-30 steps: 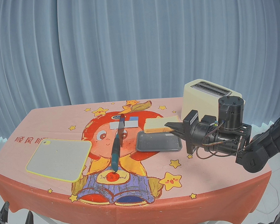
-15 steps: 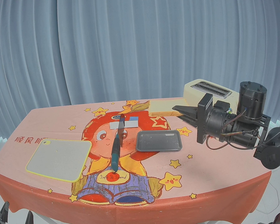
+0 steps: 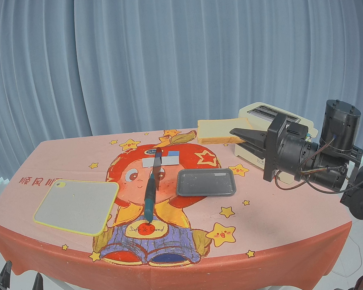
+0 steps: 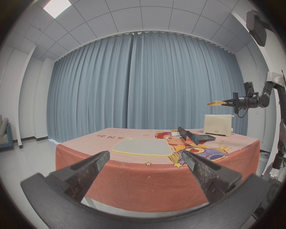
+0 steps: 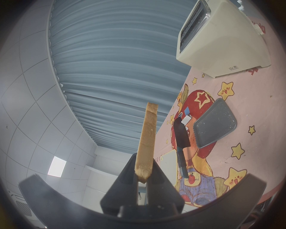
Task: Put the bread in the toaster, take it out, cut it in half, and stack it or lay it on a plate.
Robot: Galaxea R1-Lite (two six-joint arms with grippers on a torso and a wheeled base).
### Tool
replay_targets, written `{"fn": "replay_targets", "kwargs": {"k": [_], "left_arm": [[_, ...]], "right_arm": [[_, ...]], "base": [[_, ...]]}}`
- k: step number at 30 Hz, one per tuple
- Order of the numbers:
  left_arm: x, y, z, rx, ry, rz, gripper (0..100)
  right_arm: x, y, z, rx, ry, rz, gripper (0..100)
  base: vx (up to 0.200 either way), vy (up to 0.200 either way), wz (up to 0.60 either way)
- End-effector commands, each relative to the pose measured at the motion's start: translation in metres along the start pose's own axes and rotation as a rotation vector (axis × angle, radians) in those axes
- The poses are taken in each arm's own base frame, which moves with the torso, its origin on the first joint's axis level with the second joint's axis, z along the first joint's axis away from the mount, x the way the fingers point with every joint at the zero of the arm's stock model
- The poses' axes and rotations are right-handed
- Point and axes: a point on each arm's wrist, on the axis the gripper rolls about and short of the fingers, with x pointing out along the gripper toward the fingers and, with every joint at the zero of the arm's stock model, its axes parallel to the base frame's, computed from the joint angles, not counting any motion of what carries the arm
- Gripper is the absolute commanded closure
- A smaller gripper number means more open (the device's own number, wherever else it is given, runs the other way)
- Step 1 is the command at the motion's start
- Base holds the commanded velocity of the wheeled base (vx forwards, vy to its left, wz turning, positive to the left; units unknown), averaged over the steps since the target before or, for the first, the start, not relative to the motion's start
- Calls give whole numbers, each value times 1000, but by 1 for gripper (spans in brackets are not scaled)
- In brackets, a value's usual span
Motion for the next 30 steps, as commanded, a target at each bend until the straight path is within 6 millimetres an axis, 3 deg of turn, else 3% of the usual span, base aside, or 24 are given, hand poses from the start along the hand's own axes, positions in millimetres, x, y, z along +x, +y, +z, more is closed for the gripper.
{"fn": "replay_targets", "kwargs": {"k": [1,8,20,30], "left_arm": [[1,0,-5,0,12,3,0],[1,0,-5,-3,12,5,0],[1,0,-5,-3,12,3,0],[1,0,-5,1,12,2,0]], "right_arm": [[-2,2,-1,-1,4,7,100],[-2,2,-2,-9,7,5,100],[-3,-1,-4,-27,11,-3,100],[-5,-2,-8,-42,24,-7,100]], "base": [[0,0,0],[0,0,0],[0,-200,0],[0,0,0]]}}
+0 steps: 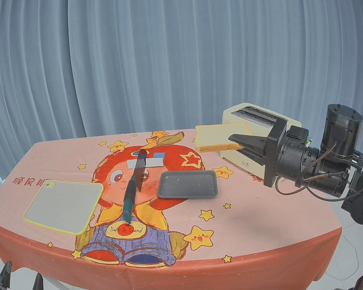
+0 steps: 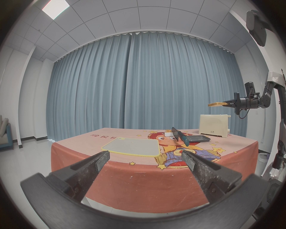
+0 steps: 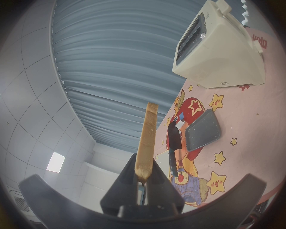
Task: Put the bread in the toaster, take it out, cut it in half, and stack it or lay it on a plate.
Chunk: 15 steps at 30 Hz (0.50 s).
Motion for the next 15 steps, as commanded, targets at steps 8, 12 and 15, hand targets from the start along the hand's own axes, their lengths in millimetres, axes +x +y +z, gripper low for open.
{"fn": "replay_targets", "kwargs": {"k": [8,12,15], "left_arm": [[1,0,-5,0,12,2,0],[1,0,-5,0,12,2,0],[1,0,-5,0,12,2,0]], "right_arm": [[-1,-5,-2,-53,4,-13,100],[-6,-2,-2,-94,2,-4,100],[-13,2,-3,-120,-2,9,100]], "base": [[0,0,0],[0,0,0],[0,0,0]]}}
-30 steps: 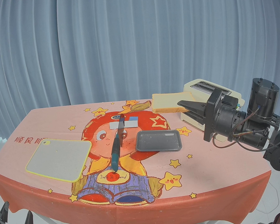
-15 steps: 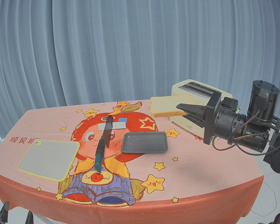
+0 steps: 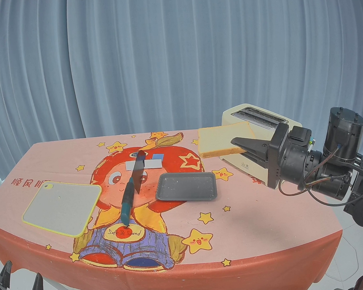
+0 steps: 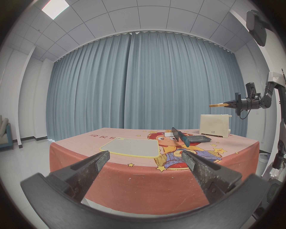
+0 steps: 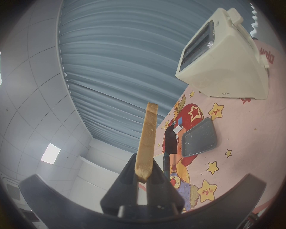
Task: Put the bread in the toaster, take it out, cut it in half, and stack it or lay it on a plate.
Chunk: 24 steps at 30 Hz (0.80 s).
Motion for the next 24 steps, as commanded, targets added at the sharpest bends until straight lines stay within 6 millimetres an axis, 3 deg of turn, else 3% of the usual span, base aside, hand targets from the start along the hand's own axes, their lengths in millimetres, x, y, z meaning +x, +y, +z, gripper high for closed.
{"fn": "replay_targets", "kwargs": {"k": [1,15,24], "left_arm": [[1,0,-5,0,12,1,0],[1,0,-5,0,12,1,0],[1,0,-5,0,12,1,0]], "right_arm": [[-10,5,0,-27,-5,18,100],[-28,4,-12,-236,23,15,100],[-33,4,-13,-268,23,15,100]], "base": [[0,0,0],[0,0,0],[0,0,0]]}}
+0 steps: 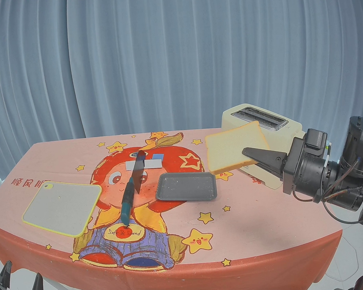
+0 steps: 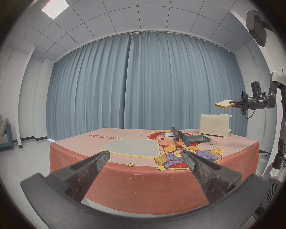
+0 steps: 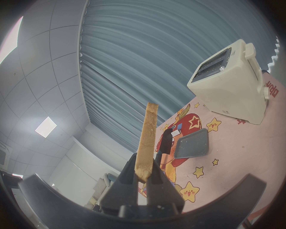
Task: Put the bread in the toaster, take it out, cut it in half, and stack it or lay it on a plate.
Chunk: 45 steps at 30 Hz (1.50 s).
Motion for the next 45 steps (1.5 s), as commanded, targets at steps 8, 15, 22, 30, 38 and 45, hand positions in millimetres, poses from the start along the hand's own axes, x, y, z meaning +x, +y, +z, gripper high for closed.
{"fn": "replay_targets", "kwargs": {"k": [8,15,22,30,38,45], "left_arm": [[1,0,-5,0,11,1,0],[1,0,-5,0,11,1,0],[1,0,-5,0,11,1,0],[1,0,-5,0,11,1,0],[1,0,-5,0,11,1,0],[1,0,-5,0,11,1,0]], "right_arm": [[-6,-5,-5,-73,16,-19,100],[-10,-9,-9,-155,26,-30,100],[-11,-10,-10,-209,25,-42,100],[-14,-12,-11,-259,29,-46,100],[-15,-14,-12,-303,35,-53,100],[-16,-16,-14,-344,44,-60,100]], "base": [[0,0,0],[0,0,0],[0,0,0],[0,0,0],[0,0,0],[0,0,0]]}}
